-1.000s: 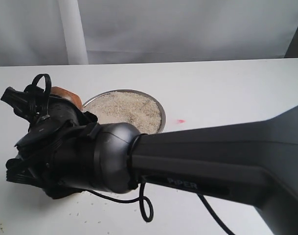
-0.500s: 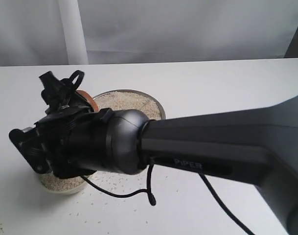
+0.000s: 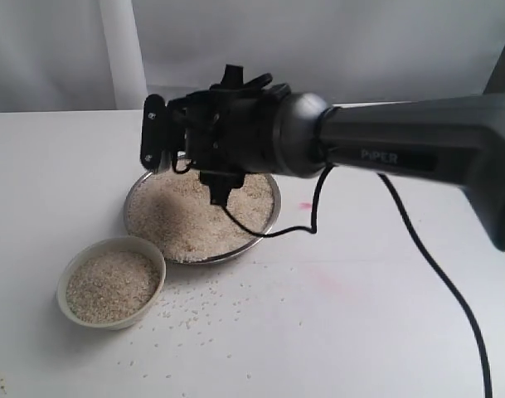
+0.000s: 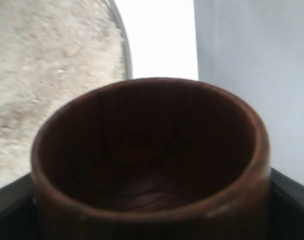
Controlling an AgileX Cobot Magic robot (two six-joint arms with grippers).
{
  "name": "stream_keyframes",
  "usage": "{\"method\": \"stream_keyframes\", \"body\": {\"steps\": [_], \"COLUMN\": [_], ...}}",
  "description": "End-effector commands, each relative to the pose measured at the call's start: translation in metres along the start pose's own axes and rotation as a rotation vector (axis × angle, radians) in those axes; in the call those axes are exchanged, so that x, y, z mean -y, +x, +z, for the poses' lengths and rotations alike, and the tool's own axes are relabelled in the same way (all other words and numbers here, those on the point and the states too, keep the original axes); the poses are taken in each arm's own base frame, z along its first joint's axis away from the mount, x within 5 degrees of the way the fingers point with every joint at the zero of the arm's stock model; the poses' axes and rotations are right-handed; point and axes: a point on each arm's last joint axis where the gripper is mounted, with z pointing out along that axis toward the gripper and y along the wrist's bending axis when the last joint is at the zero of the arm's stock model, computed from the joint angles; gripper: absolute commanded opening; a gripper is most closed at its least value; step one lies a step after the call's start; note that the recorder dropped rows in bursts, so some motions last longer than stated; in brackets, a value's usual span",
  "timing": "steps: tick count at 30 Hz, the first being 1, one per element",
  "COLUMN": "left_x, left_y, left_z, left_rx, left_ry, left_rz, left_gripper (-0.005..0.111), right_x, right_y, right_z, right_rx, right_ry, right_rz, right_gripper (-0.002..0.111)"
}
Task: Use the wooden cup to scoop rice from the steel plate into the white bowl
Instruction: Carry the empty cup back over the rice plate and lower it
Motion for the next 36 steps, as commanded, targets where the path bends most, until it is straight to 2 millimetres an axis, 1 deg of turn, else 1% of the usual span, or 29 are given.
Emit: {"method": "stream_keyframes", "body": {"steps": [1,4,6,8,12,17,22,24,31,36], "left_x": [0.0,0.0,0.0,0.0,0.0,0.0,0.0,0.0,0.0,0.0], "left_y": [-0.002,-0.002,-0.002,-0.002,-0.002,-0.002,-0.002,-0.002,-0.002,-0.002], "left_z": [-0.001,-0.001,-0.001,-0.001,-0.001,-0.001,-0.001,-0.001,-0.001,-0.001], "left_rx": [0.012,0.012,0.012,0.012,0.012,0.012,0.012,0.012,0.012,0.012], "left_ry": [0.002,0.002,0.002,0.002,0.002,0.002,0.002,0.002,0.002,0.002], "left_rz": [0.001,0.001,0.001,0.001,0.001,0.001,0.001,0.001,0.001,0.001], "left_gripper": [0.0,0.0,0.0,0.0,0.0,0.0,0.0,0.0,0.0,0.0], "right_x": [0.044,0.052,0.051,0.047,0.029,0.01,0.004,0.005,0.006,0.006], "right_y": [0.019,0.028,0.03,0.031,0.024,0.015,0.011,0.008,0.008,0.008], "right_z": [0.008,0.015,0.022,0.032,0.053,0.071,0.084,0.088,0.088,0.088], "right_rx": [-0.036,-0.037,-0.026,-0.019,0.051,0.138,0.136,0.138,0.135,0.137], "right_ry": [0.065,0.073,0.074,0.074,0.08,0.109,0.127,0.135,0.151,0.149], "right_rz": [-0.221,-0.355,-0.413,-0.457,-0.542,-0.67,-0.719,-0.715,-0.731,-0.694], "right_gripper": [0.0,0.0,0.0,0.0,0.0,0.0,0.0,0.0,0.0,0.0]}}
